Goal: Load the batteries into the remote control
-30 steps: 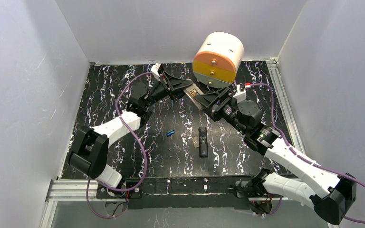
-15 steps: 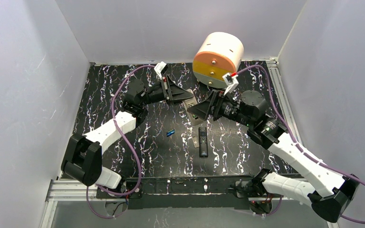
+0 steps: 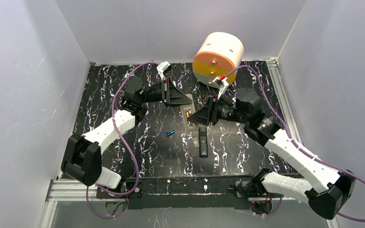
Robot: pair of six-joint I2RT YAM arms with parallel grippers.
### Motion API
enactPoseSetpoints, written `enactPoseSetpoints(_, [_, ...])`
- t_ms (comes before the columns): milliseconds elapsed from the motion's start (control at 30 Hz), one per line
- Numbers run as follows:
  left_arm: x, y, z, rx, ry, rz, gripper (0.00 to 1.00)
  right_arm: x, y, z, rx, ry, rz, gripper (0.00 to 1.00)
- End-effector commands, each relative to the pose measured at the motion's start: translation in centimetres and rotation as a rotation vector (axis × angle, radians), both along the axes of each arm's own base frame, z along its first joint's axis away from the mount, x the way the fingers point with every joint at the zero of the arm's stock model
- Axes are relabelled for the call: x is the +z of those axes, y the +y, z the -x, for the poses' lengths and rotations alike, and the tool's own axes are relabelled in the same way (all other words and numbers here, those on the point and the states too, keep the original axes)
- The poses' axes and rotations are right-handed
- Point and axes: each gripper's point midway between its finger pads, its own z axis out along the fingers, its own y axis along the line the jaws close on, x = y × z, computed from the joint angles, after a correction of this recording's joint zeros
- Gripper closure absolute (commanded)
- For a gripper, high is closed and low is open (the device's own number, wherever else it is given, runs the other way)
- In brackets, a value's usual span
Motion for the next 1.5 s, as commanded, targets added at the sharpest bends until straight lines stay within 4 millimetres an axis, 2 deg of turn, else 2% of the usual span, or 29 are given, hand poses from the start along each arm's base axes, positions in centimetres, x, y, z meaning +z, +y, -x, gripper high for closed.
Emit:
enactPoseSetpoints(0, [1.9, 0.2, 0.2, 0.006, -0.067, 0.027, 1.0, 1.8, 0.7, 1.0, 0.085, -0.05, -0.069, 0.62])
enactPoseSetpoints(67, [1.9, 0.2, 0.2, 0.007, -0.068, 0.028, 1.0, 1.4, 0.7, 0.8, 0.078, -0.039, -0.062, 0.62])
enactPoseSetpoints(100, [1.9, 0.2, 0.2, 0.008, -0.071, 0.028, 1.0, 1.3, 0.7, 0.6, 0.073, -0.035, -0.06, 0.58])
enactPoseSetpoints(200, [1.7, 0.3, 0.2, 0.014, -0.075, 0.025, 1.0, 1.5, 0.5, 0.2, 0.047, -0.038, -0.065, 0.36])
enactPoseSetpoints(233, [1.6, 0.3, 0.1, 0.02, -0.073, 0.021, 1.0, 2.1, 0.4, 0.0, 0.037, -0.053, -0.083, 0.31])
enactPoseSetpoints(400, [0.1, 1.0, -0.5, 0.07, -0.068, -0.013, 1.0, 3.2, -0.6, -0.8, -0.042, -0.073, -0.101, 0.21])
enactPoseSetpoints(567, [-3.0, 2.3, -1.3, 0.158, -0.077, -0.097, 1.0, 1.7, -2.6, -2.9, -0.224, -0.037, -0.034, 0.17])
enactPoseSetpoints(667, [-5.7, 3.7, -2.1, 0.247, -0.051, -0.174, 1.0, -0.6, -3.6, -4.5, -0.323, 0.01, 0.058, 0.17])
enactPoseSetpoints(833, [-8.9, 5.6, -1.8, 0.32, -0.03, -0.257, 1.0, -7.6, -5.1, -6.3, -0.4, 0.106, 0.349, 0.24])
enactPoseSetpoints(933, [-10.0, 6.5, -1.7, 0.367, -0.043, -0.304, 1.0, -11.1, -5.1, -6.2, -0.354, 0.132, 0.461, 0.33])
enactPoseSetpoints(1000, [-11.4, 7.5, -1.9, 0.422, -0.03, -0.381, 1.0, -13.5, -4.8, -6.0, -0.325, 0.162, 0.52, 0.35])
enactPoseSetpoints(1200, [-14.4, 10.0, -2.3, 0.532, -0.008, -0.571, 1.0, -19.5, -3.6, -5.4, -0.297, 0.14, 0.73, 0.35])
enactPoseSetpoints(1333, [-15.1, 10.5, -2.1, 0.542, 0.001, -0.601, 1.0, -22.4, -2.8, -5.2, -0.304, 0.135, 0.86, 0.41])
enactPoseSetpoints(1467, [-15.6, 11.2, -2.2, 0.573, 0.0, -0.636, 1.0, -23.4, -2.3, -5.4, -0.392, 0.236, 0.869, 0.53])
